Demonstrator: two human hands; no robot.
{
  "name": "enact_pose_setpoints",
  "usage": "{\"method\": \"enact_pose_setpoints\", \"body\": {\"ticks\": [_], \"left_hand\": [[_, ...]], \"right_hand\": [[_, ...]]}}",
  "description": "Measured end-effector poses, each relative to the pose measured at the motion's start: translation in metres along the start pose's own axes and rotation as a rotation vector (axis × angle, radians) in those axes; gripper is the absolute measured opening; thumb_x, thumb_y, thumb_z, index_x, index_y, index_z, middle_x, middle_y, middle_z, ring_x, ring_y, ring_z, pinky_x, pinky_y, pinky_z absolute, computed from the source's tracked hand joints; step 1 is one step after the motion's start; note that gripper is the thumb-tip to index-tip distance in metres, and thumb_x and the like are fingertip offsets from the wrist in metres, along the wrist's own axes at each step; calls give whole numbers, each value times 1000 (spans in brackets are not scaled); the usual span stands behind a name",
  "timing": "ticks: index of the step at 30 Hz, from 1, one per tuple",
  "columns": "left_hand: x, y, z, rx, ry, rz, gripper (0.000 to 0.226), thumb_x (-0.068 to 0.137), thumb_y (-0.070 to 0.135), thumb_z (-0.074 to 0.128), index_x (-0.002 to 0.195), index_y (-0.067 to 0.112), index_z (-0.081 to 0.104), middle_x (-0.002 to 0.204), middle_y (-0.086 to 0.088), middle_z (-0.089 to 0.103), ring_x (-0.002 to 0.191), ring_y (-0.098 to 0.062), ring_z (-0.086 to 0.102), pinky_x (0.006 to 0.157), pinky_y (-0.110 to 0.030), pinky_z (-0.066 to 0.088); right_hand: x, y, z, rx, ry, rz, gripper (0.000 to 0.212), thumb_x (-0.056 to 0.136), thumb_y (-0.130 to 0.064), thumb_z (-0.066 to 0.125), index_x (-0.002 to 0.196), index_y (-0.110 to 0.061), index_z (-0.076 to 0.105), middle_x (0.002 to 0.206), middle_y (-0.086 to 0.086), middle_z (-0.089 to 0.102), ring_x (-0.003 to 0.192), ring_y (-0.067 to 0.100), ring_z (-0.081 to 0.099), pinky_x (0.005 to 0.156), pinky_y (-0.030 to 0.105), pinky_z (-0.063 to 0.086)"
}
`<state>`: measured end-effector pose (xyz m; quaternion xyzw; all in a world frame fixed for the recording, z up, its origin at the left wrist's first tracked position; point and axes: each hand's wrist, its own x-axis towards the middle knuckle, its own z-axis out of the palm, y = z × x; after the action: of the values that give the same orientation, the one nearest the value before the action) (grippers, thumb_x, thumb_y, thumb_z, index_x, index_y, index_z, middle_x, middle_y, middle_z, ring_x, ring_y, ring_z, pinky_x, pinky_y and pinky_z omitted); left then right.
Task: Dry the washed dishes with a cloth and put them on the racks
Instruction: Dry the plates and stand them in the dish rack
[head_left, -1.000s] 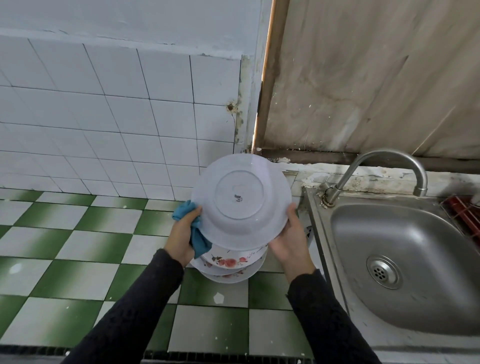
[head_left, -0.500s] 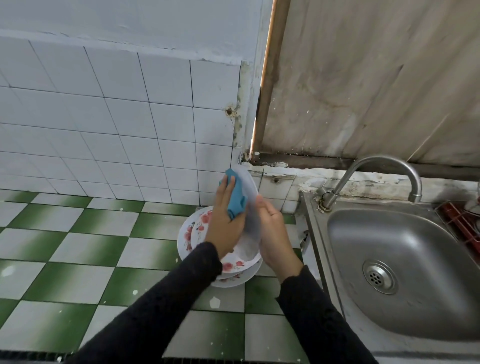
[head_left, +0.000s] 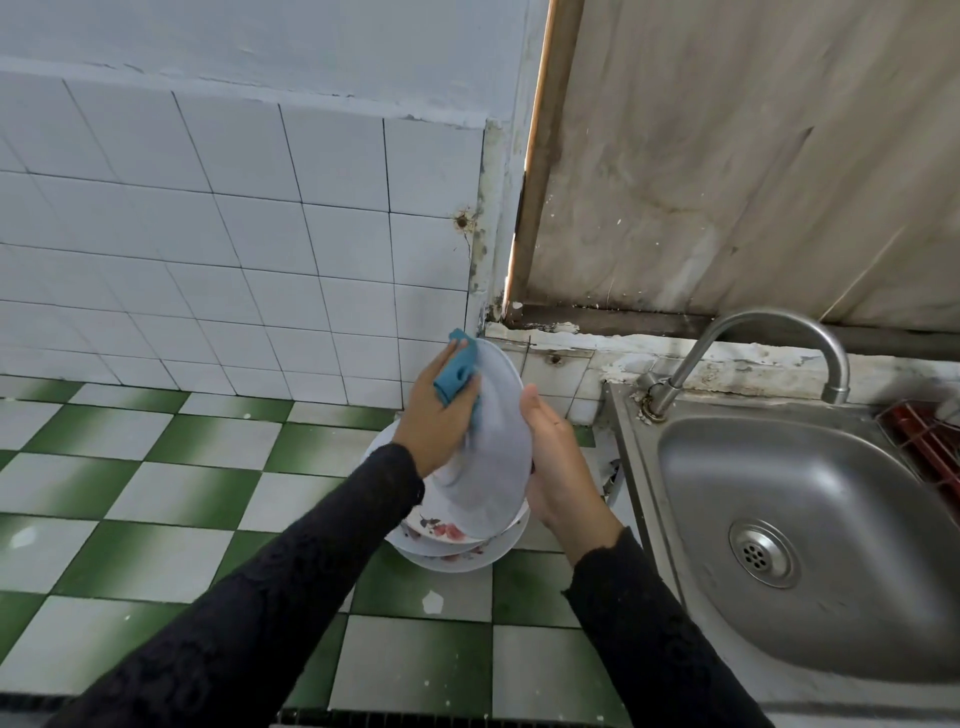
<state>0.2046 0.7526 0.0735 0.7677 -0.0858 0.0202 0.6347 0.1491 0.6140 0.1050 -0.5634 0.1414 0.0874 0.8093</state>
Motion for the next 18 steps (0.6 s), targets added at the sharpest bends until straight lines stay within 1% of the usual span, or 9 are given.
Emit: {"method": "enact_pose_setpoints", "body": {"ticks": [2, 4, 6, 8, 9, 11, 12, 16, 18], "left_hand": [[-12, 8, 8, 183, -14, 86, 65, 95, 46, 49, 153, 27, 28, 158, 3, 30, 145, -13, 28, 121, -44, 25], [-30, 11, 17, 518, -66, 377, 62, 99, 39, 43, 155, 27, 18, 164, 5, 15, 152, -12, 6, 124, -37, 5], [-33, 5, 17, 599, -91, 541, 63, 97, 38, 41, 154, 28, 17, 164, 6, 14, 152, -12, 3, 124, -34, 2], [-21, 3, 12, 397, -53, 421, 59, 98, 37, 47, 153, 32, 26, 160, 6, 25, 149, -15, 20, 123, -35, 17], [-12, 0, 8, 207, -5, 258, 55, 98, 36, 49, 151, 29, 34, 154, -1, 38, 142, -20, 35, 118, -38, 30], [-1, 0, -3, -163, 117, -73, 45, 100, 32, 51, 139, 8, 47, 121, -23, 57, 116, -42, 54, 101, -44, 50], [2, -4, -8, -260, 155, -188, 42, 101, 32, 50, 133, 5, 51, 111, -25, 60, 109, -44, 55, 97, -42, 53], [-27, -27, -7, -286, 109, -240, 32, 101, 45, 46, 126, 27, 56, 118, -4, 63, 114, -12, 58, 110, -52, 39], [-51, -33, 12, -199, 140, -151, 46, 100, 50, 45, 141, 30, 44, 136, -1, 54, 125, -2, 50, 116, -51, 33]], "right_hand": [[2, -3, 3, 10, 22, -4, 42, 105, -45, 43, 122, -14, 67, 114, 13, 74, 111, 31, 69, 103, 53, 52], [5, -3, 4, 70, 22, -7, 43, 103, -46, 44, 122, -15, 66, 118, 13, 73, 114, 29, 68, 105, 51, 50], [6, -3, 2, 105, 10, -5, 43, 103, -47, 43, 124, -16, 65, 120, 12, 72, 117, 26, 67, 107, 48, 50], [6, -4, -1, 60, 22, -19, 41, 105, -45, 42, 120, -16, 67, 118, 12, 73, 115, 28, 68, 104, 48, 52], [7, -5, -3, 62, 30, -31, 40, 106, -42, 42, 119, -15, 68, 116, 12, 74, 114, 30, 68, 102, 49, 52], [4, -6, -5, 156, 41, -46, 37, 106, -37, 43, 118, -13, 68, 117, 13, 74, 112, 31, 69, 100, 50, 53], [2, -6, -7, 216, 49, -52, 36, 105, -38, 44, 119, -13, 67, 119, 13, 73, 112, 31, 68, 100, 51, 53], [3, -2, -11, 415, 80, -103, 51, 98, -47, 51, 136, -14, 58, 131, 12, 67, 121, 31, 63, 103, 52, 50], [7, -2, -9, 490, 114, -92, 48, 101, -45, 48, 137, -14, 57, 132, 15, 66, 122, 33, 61, 103, 53, 50]]}}
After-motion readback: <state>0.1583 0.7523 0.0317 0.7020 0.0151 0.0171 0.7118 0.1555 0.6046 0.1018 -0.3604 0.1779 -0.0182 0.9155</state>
